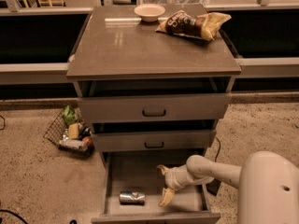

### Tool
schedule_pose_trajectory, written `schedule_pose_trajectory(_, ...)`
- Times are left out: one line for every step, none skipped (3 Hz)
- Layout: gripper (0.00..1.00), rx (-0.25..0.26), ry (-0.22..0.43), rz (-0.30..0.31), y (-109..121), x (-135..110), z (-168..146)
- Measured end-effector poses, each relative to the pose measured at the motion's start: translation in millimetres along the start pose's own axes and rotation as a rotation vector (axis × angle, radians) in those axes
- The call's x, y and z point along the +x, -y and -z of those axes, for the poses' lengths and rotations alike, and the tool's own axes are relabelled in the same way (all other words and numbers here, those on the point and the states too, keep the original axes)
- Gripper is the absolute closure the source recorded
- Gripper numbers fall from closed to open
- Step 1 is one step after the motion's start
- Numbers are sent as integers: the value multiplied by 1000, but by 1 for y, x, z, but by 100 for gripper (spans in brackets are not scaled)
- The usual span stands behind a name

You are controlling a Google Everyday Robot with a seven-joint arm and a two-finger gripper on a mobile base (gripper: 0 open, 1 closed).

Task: Pick redbull can from bottom drawer and place on counter

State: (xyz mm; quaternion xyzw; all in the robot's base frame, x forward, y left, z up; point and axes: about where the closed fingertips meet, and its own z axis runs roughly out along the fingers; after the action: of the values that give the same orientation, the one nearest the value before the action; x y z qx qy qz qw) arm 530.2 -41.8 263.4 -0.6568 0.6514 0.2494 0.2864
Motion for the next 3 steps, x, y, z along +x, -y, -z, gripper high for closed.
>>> schedule_pose_trajectory(0,-16,-29,-3,6,13,-40)
schedule_pose_trajectory(0,-11,-22,12,13,18,-70)
schedule_pose_trajectory(0,6,-2,43,18,16,-97)
